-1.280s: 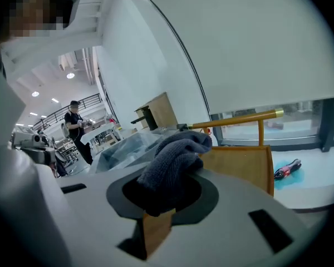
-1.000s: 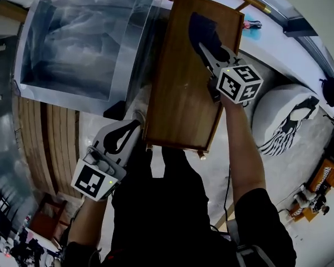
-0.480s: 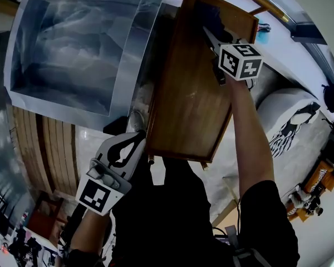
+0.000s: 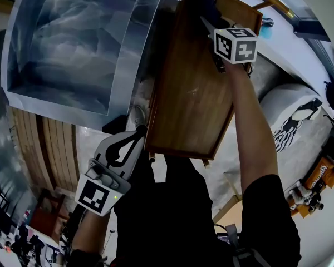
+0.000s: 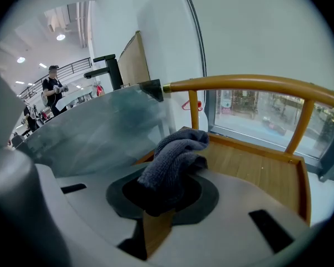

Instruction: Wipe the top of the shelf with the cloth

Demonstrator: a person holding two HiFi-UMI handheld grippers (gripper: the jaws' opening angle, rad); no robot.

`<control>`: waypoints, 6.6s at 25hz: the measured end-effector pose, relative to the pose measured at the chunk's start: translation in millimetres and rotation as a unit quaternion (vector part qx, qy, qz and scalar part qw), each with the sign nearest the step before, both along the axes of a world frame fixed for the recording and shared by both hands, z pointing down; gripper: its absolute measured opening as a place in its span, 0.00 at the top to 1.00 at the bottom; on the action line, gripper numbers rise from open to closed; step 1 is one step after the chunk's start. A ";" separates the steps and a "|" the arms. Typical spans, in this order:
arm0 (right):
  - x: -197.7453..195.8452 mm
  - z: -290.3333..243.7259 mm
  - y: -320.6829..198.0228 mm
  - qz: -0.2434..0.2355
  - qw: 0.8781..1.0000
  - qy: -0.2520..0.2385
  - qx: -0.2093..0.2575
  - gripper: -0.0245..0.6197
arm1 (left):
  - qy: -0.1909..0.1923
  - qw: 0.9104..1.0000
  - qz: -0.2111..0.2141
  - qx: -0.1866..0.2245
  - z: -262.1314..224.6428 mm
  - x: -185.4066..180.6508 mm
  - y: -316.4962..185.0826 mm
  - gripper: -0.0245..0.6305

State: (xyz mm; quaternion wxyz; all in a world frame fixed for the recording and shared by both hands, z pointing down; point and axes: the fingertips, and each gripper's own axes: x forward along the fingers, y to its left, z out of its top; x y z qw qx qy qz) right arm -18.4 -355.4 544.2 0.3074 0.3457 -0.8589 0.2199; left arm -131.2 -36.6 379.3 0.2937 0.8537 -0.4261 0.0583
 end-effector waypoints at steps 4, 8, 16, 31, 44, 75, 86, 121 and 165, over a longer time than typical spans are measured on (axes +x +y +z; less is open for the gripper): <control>-0.3 8.9 15.2 -0.005 1.000 0.004 -0.011 0.87 | 0.000 1.000 0.003 0.000 0.3 -0.2 3.5 0.92; -1.3 13.5 34.6 -0.012 1.000 0.005 -0.021 0.87 | 0.000 1.000 0.006 0.003 -1.4 -0.3 7.3 0.92; -4.6 12.4 72.7 -0.020 0.999 0.003 -0.030 0.87 | 0.002 1.000 0.011 0.010 -9.0 -1.4 20.0 0.92; -10.5 12.4 132.1 -0.033 0.999 -0.007 -0.039 0.87 | 0.002 1.000 0.024 0.018 -12.9 5.7 45.4 0.92; -13.9 13.6 203.4 -0.051 0.997 -0.011 -0.056 0.87 | 0.002 0.999 0.035 0.025 -19.9 9.9 62.8 0.92; -26.8 15.0 349.1 -0.068 0.990 -0.032 -0.116 0.87 | 0.013 0.997 0.069 0.035 -31.0 18.6 75.3 0.92; -28.4 17.7 405.4 -0.080 0.984 -0.044 -0.152 0.87 | 0.017 0.996 0.077 0.033 -29.3 29.9 77.5 0.92; 72.2 -16.0 148.6 -0.037 0.999 -0.007 -0.008 0.87 | -0.001 0.999 0.046 0.014 -13.1 66.6 -2.4 0.92; 78.2 16.6 26.1 -0.040 0.997 0.060 0.018 0.87 | -0.003 0.999 0.030 -0.021 18.3 62.8 1.5 0.92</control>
